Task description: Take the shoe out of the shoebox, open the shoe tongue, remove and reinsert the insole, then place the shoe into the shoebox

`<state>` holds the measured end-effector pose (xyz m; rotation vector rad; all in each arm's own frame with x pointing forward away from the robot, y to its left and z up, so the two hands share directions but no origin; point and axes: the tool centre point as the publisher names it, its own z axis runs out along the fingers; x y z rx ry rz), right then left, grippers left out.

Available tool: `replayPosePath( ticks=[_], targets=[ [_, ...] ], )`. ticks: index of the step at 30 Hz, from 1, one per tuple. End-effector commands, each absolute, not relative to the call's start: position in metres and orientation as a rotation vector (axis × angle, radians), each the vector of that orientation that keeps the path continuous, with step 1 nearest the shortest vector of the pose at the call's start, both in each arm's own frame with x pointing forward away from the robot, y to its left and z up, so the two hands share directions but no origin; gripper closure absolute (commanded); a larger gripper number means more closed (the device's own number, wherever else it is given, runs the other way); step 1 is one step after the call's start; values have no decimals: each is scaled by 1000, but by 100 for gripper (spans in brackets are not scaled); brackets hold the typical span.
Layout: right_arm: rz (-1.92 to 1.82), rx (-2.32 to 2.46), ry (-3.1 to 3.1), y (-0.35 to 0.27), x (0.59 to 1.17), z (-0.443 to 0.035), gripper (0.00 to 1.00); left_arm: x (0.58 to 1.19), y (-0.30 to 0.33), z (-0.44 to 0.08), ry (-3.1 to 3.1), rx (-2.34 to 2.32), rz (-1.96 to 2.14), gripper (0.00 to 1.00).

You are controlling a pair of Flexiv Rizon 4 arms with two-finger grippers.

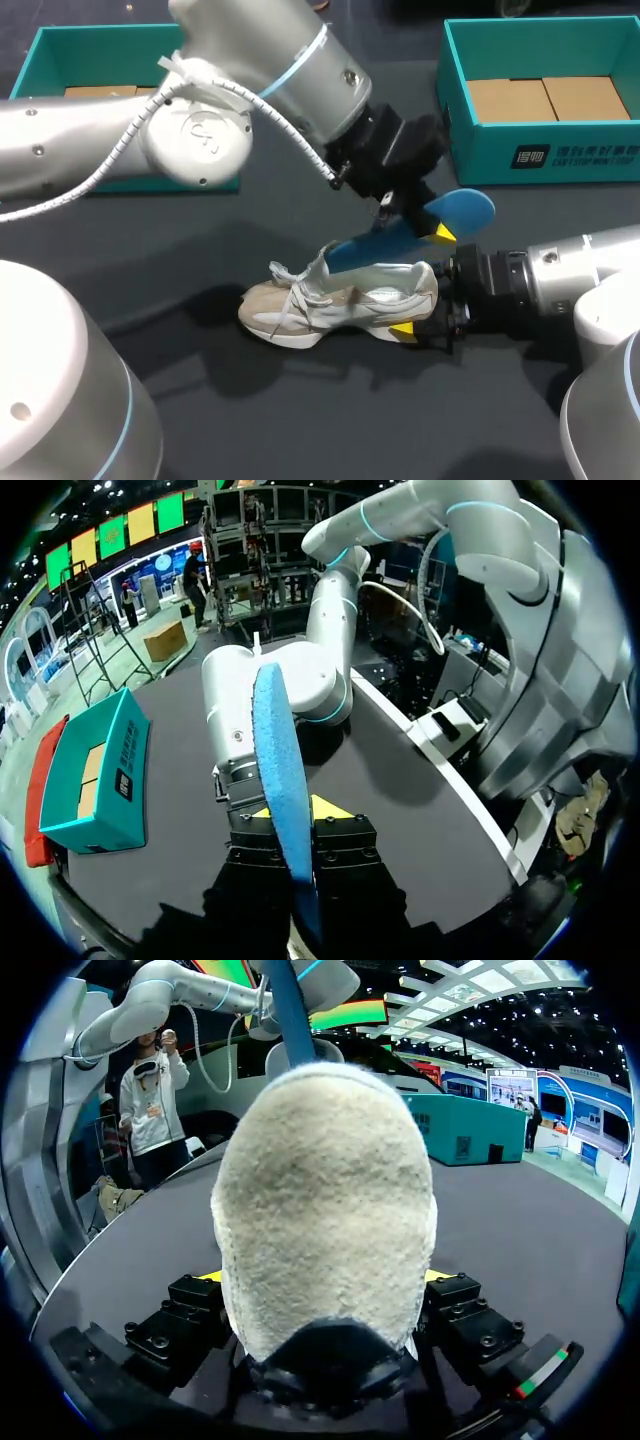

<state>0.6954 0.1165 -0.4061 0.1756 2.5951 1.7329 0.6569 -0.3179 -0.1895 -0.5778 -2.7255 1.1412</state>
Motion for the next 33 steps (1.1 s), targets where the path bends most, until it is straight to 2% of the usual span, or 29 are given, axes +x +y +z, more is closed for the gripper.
replayPosePath(
  ticks=[1,8,19,33],
  targets=[
    [1728,176,2599,117,695,-406,100,656,-316,-190,-2726,-578,1145,100],
    [1728,176,2599,117,695,-406,100,644,-304,-187,-2625,-442,1244,100],
    [1728,176,2599,117,695,-406,100,627,-271,-71,-2333,-249,1685,100],
    [1728,176,2599,117,695,-406,100,624,-269,-63,-2301,-238,1717,100]
  ],
)
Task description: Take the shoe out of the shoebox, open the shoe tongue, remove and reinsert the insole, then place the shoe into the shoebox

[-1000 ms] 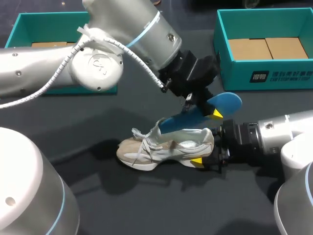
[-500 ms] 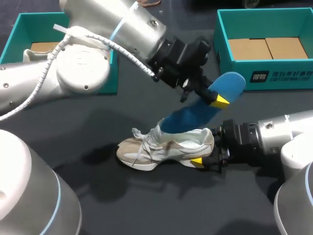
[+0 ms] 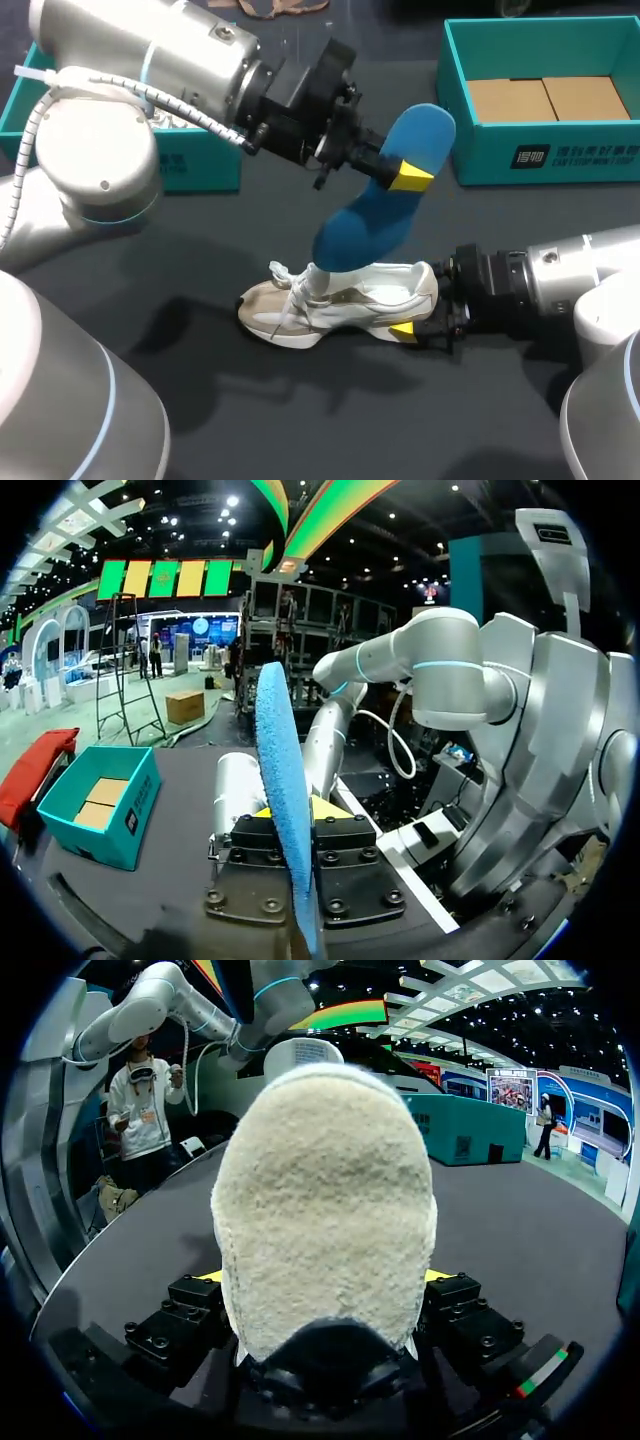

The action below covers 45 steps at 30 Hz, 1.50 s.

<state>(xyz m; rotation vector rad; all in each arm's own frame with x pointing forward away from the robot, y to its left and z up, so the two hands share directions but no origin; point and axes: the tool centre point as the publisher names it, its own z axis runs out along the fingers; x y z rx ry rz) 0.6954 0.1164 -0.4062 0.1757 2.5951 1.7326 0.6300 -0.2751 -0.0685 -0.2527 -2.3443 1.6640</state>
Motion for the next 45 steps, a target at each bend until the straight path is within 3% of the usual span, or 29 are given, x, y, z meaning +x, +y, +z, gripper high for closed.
replayPosePath(
  ticks=[1,12,45],
  targets=[
    [1728,176,2599,117,695,-406,100,621,-267,-58,-2293,-222,1735,100],
    [1728,176,2599,117,695,-406,100,581,-232,18,-2071,-183,1957,100],
    [1728,176,2599,117,695,-406,100,564,-210,27,-2050,15,2021,100]
  ],
)
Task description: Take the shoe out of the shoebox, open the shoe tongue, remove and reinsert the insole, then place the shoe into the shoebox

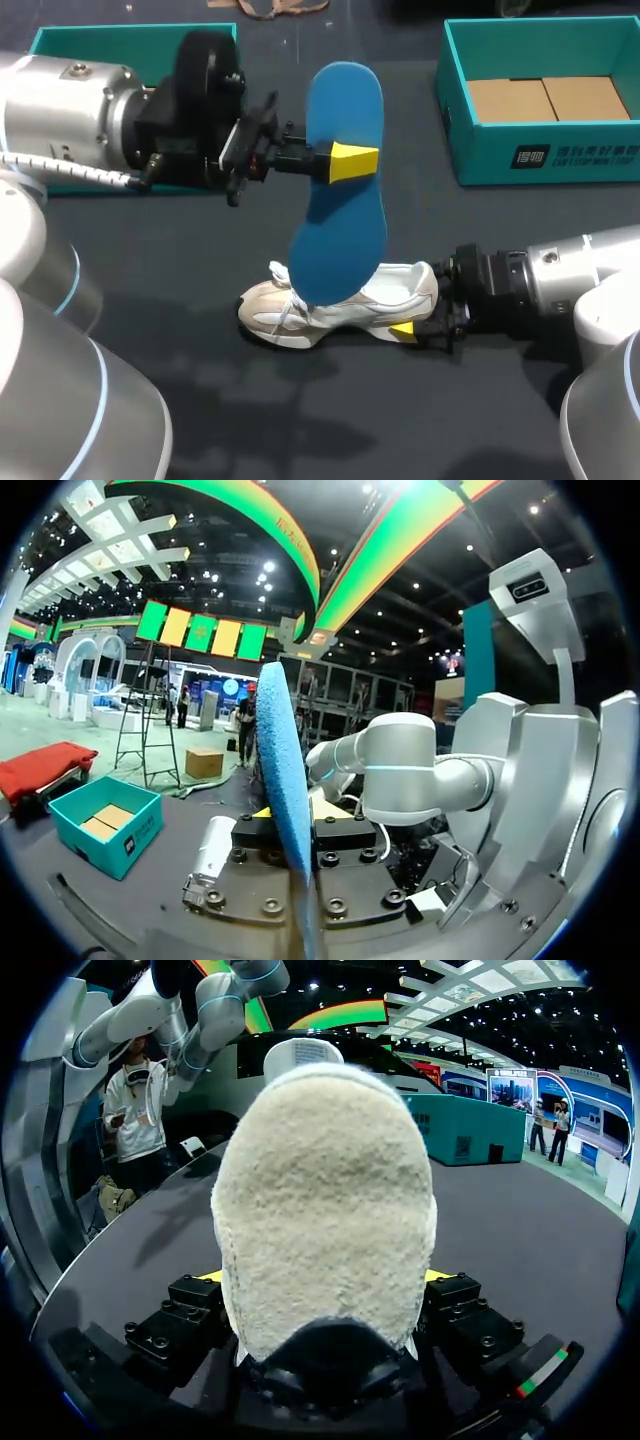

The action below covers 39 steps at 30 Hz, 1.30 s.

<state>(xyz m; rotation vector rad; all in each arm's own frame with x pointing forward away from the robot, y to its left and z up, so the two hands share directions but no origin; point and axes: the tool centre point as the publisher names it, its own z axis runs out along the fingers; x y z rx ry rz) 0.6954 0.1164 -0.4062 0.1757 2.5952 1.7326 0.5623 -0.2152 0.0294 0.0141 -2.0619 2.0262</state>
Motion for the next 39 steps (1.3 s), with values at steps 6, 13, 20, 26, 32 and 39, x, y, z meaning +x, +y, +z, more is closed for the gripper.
replayPosePath(
  ticks=[6,13,20,26,32,39],
  targets=[
    [1728,176,2599,117,695,-406,100,566,-210,26,-2039,22,2007,100],
    [1728,176,2599,117,695,-406,100,562,-209,27,-2045,52,1994,100],
    [1702,178,2619,117,695,-405,100,562,-209,27,-2045,52,1994,100],
    [1645,190,2645,113,695,-403,0,562,-209,27,-2045,52,1994,100],
    [1509,223,2708,101,694,-394,0,562,-209,27,-2045,52,1994,100],
    [1302,212,2836,86,693,-382,0,562,-209,27,-2045,52,1994,100]
  ],
)
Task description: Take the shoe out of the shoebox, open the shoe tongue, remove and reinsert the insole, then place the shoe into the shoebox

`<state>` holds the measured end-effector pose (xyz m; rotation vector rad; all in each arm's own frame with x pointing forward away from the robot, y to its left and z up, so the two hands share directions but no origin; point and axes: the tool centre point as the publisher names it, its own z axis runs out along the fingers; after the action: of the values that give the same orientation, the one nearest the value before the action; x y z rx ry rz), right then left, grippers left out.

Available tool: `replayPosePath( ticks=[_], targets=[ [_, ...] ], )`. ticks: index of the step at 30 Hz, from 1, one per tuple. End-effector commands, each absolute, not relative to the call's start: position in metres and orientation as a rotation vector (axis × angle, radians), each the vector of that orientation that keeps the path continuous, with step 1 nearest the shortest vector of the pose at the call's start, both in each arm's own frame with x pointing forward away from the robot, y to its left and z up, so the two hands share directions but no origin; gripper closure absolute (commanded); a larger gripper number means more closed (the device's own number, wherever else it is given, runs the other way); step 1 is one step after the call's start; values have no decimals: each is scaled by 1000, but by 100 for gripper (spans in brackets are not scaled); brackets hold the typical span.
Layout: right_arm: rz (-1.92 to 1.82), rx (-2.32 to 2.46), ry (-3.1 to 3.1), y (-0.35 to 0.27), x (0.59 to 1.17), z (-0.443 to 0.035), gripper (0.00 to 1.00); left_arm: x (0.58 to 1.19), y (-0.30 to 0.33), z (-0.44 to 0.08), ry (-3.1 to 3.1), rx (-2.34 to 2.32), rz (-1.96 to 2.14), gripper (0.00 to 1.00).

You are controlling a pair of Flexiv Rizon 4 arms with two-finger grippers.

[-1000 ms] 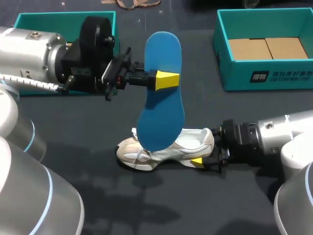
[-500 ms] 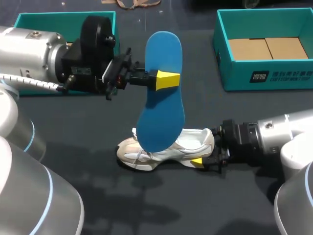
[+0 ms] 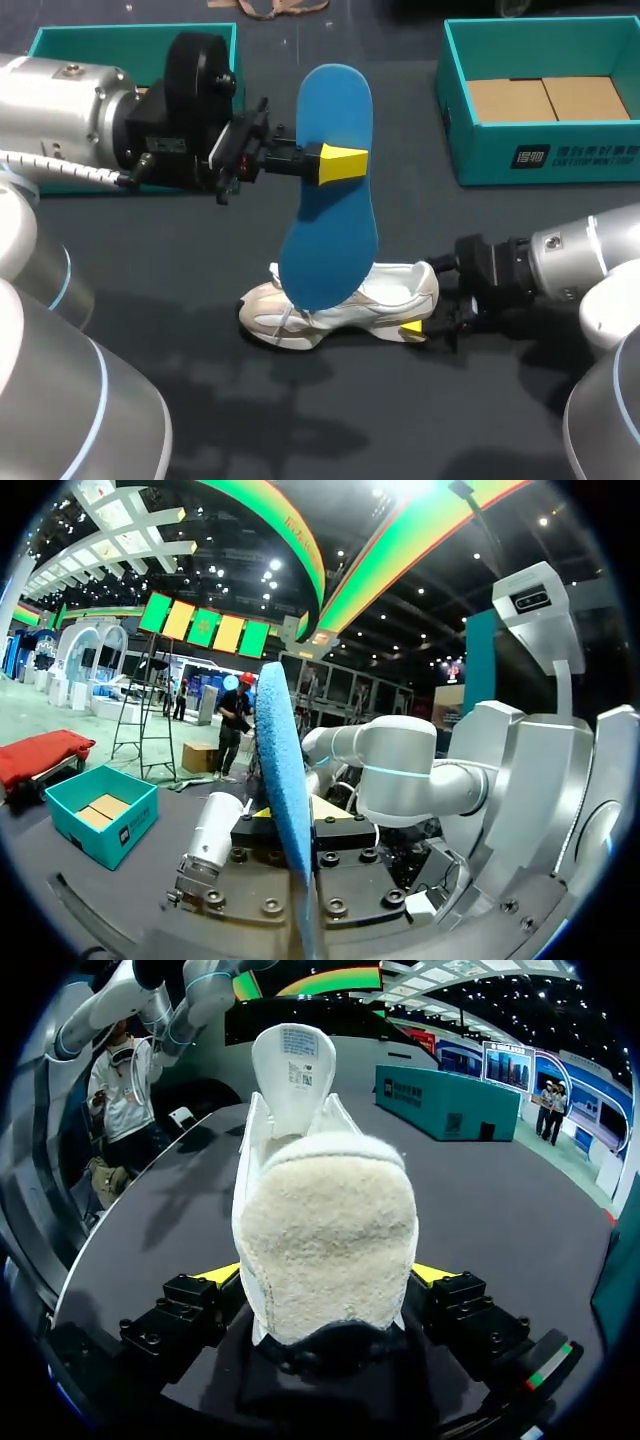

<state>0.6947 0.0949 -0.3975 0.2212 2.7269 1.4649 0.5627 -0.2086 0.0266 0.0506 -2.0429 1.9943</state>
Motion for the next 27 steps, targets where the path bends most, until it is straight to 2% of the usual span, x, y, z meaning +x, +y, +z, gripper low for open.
replayPosePath(
  ticks=[1,10,14,27],
  targets=[
    [1253,208,2868,84,693,-380,0,562,-209,27,-2045,52,1994,100],
    [784,190,3094,79,692,-349,0,562,-209,27,-2045,52,1994,100],
    [372,293,3188,83,688,-328,0,562,-209,27,-2045,52,1994,100],
    [349,273,3160,90,689,-322,0,562,-209,27,-2045,52,1994,100]
  ],
)
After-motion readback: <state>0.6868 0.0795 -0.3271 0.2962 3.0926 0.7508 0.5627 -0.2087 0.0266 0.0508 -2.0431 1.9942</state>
